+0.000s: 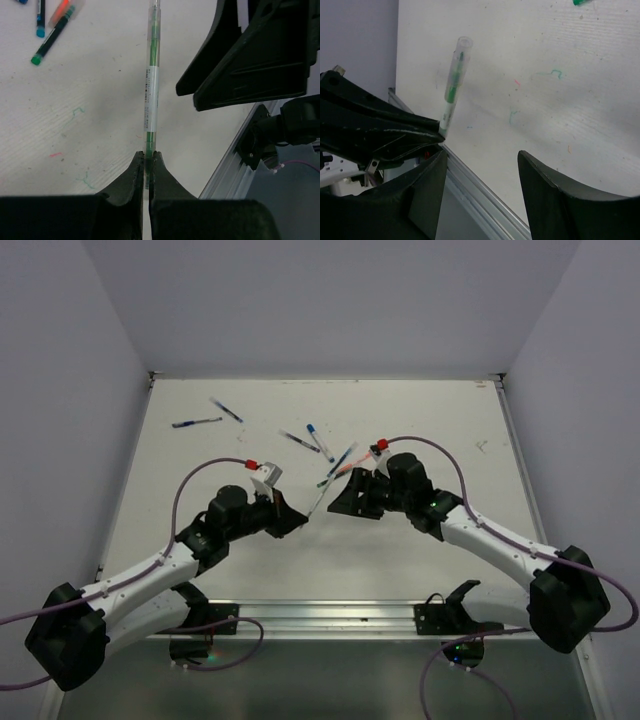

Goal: Open the pen caps

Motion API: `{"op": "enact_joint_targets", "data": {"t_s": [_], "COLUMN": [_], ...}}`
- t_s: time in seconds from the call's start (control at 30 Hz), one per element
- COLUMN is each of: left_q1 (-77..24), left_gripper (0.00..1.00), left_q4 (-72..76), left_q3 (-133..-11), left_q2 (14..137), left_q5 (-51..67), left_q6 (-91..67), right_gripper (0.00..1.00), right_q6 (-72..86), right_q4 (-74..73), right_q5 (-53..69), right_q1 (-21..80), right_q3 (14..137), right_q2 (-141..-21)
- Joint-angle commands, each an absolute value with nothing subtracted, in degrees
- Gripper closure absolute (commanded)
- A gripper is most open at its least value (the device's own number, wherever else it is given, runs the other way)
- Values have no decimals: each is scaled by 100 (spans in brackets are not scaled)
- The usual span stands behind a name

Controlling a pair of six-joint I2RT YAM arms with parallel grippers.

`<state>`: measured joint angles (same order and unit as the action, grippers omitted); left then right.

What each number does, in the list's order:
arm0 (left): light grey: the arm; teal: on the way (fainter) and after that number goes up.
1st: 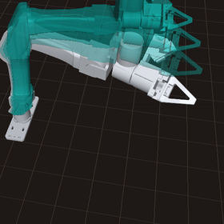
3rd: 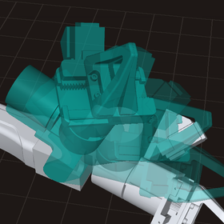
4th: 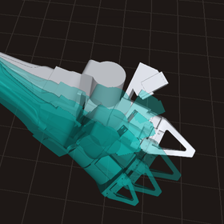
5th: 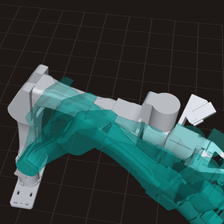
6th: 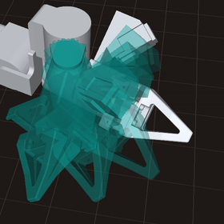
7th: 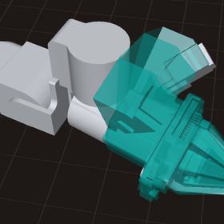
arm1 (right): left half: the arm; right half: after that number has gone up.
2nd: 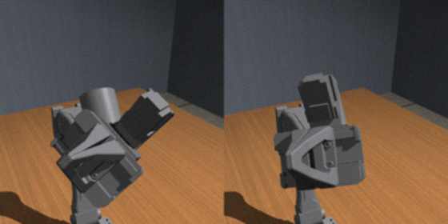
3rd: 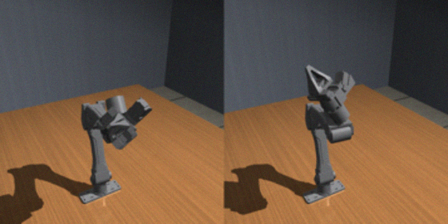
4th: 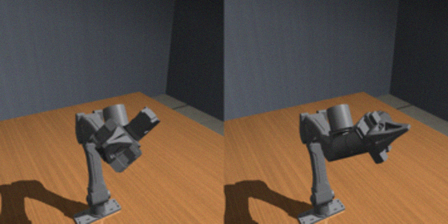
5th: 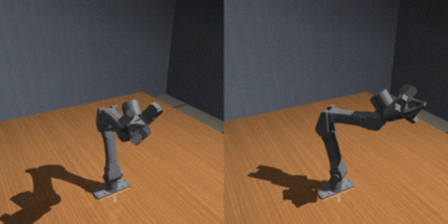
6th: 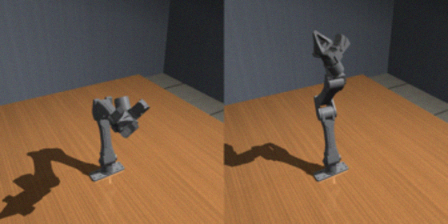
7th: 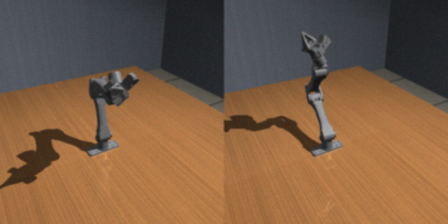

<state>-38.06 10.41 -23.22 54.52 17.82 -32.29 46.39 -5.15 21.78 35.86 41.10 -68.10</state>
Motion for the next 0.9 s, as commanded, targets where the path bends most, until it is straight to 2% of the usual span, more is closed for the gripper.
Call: {"op": "enact_joint_targets", "data": {"t_s": [0.0, 0.43, 0.53, 0.63, 0.67, 0.7, 0.77, 0.8, 0.87], "left_q1": [-3832, -3876, -3885, -3902, -3911, -3911, -3920, -3920, -3911], "left_gripper": [100, 100, 100, 100, 100, 100, 100, 95, 69], "left_q4": [1573, 1819, 1942, 2047, 2083, 2074, 1944, 1838, 1549], "left_q3": [-2268, -2241, -2232, -2215, -2206, -2215, -2250, -2276, -2294], "left_q2": [5309, 5388, 5431, 5467, 5467, 5458, 5432, 5414, 5318], "left_q5": [2153, 2399, 2461, 2540, 2575, 2584, 2532, 2470, 2172], "left_q6": [-3401, -3542, -3603, -3647, -3656, -3648, -3595, -3534, -3516], "right_gripper": [38, 47, 53, 66, 92, 100, 100, 100, 100], "right_q6": [4869, 5106, 5133, 5177, 5177, 5177, 5151, 5133, 5107], "right_q4": [228, 984, 1081, 1151, 1160, 1151, 1037, 1011, 836], "right_q5": [1794, 1450, 1310, 1239, 1239, 1187, 1108, 1073, 1002], "right_q1": [3796, 4280, 4350, 4359, 4368, 4377, 4386, 4386, 4386], "right_q3": [4245, 4377, 4386, 4386, 4394, 4395, 4377, 4377, 4359], "right_q2": [-7030, -7611, -7708, -7787, -7796, -7796, -7752, -7665, -7577]}}
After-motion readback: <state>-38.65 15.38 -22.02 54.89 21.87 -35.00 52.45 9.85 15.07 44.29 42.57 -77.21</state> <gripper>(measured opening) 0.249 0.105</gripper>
